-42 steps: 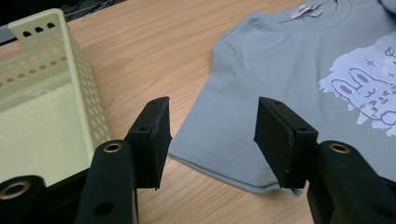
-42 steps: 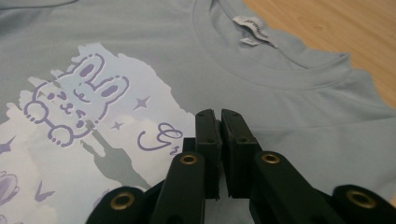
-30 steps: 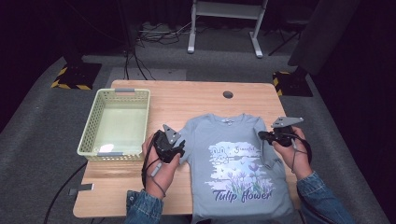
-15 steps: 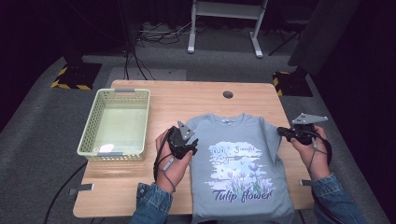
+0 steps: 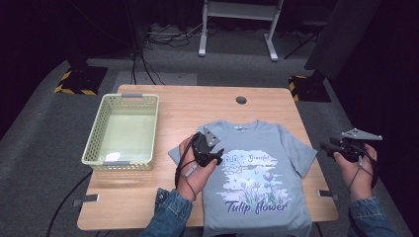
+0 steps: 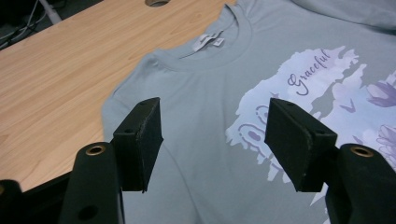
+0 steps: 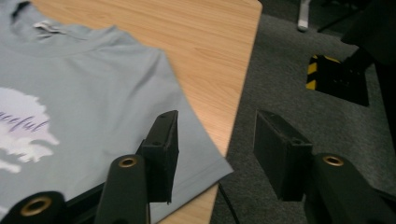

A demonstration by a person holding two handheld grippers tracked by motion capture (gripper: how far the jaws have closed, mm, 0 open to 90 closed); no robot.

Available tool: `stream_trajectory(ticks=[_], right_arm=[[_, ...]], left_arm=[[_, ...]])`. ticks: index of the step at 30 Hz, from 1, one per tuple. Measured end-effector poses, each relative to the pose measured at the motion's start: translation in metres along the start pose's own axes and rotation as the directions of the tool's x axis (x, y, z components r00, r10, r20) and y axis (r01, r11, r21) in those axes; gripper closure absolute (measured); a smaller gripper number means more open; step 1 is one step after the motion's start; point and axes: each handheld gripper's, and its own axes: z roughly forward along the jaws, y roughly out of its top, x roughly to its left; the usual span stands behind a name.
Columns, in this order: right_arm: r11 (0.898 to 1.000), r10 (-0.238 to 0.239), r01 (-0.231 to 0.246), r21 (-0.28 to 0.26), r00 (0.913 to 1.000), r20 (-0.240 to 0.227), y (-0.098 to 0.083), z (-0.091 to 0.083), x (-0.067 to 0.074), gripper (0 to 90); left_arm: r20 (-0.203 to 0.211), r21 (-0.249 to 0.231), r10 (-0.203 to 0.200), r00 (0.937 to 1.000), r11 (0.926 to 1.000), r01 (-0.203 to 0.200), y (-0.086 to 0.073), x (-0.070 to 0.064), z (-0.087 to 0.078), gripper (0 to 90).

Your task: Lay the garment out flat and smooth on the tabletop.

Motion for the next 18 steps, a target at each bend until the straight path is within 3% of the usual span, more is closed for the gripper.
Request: stream_trajectory(ticks=[4, 11, 18], right_arm=[[0.999, -0.047, 0.047, -0.019, 0.9979, -0.045, -0.002, -0.009, 0.015, 48.3], [0.994, -0.109, 0.105, -0.038, 0.9865, -0.123, -0.002, -0.022, 0.042, 44.5], [0.99, -0.139, 0.136, -0.031, 0.968, -0.209, -0.006, -0.031, 0.065, 38.4]], left_arm=[[0.02, 0.002, 0.008, 0.9998, 1.0, -0.008, 0.001, -0.005, 0.004, 35.0], [0.032, -0.001, 0.014, 0.9994, 0.9999, -0.014, -0.003, -0.012, 0.001, 32.4], [0.055, 0.0, 0.033, 0.998, 0.9994, -0.033, -0.015, -0.025, -0.009, 29.0]])
